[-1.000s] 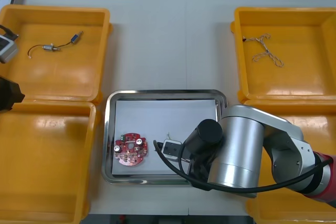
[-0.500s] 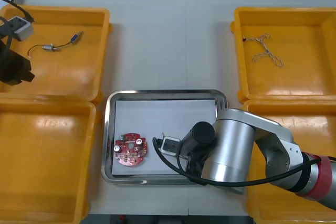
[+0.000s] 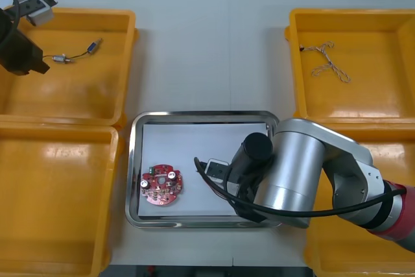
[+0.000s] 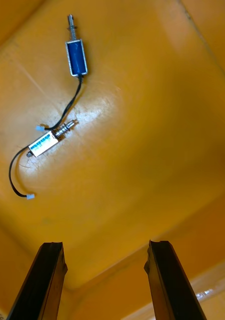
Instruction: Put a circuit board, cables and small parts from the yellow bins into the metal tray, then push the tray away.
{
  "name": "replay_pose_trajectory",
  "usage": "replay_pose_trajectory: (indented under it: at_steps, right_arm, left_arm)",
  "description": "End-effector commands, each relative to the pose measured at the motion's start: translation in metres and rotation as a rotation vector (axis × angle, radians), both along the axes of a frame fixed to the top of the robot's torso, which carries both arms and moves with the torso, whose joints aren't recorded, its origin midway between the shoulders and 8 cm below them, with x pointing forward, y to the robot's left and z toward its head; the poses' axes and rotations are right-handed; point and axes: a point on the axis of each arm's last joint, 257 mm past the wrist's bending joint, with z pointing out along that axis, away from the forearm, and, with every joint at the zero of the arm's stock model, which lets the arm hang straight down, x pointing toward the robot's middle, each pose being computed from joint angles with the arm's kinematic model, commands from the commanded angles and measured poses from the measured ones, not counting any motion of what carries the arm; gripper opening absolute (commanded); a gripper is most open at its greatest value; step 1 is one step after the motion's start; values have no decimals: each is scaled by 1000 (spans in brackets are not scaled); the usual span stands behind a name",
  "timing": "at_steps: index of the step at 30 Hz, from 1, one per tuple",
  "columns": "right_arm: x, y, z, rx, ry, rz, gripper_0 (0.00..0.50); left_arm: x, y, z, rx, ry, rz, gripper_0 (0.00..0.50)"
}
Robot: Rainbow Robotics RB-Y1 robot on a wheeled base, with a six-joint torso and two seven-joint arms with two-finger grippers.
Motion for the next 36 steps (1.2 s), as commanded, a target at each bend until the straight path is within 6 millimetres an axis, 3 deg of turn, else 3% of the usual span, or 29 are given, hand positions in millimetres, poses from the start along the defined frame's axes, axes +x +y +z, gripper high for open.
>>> replay_pose_trajectory:
  at_steps: [1,12,25,36]
  right_arm:
    - [6,17,43,68,-25,50,460]
    - [24,-13,94,151,9,-87,463]
    - [66,-57,161,350,-50,-355,463]
    - [78,-115,177,474,-54,-714,460]
  left_arm:
    - [26,-5,24,111,-64,-109,487]
    - [55,24,16,204,-83,-104,499]
    - [93,20,14,294,-207,-203,500]
    - [108,15,6,343,-244,-227,500]
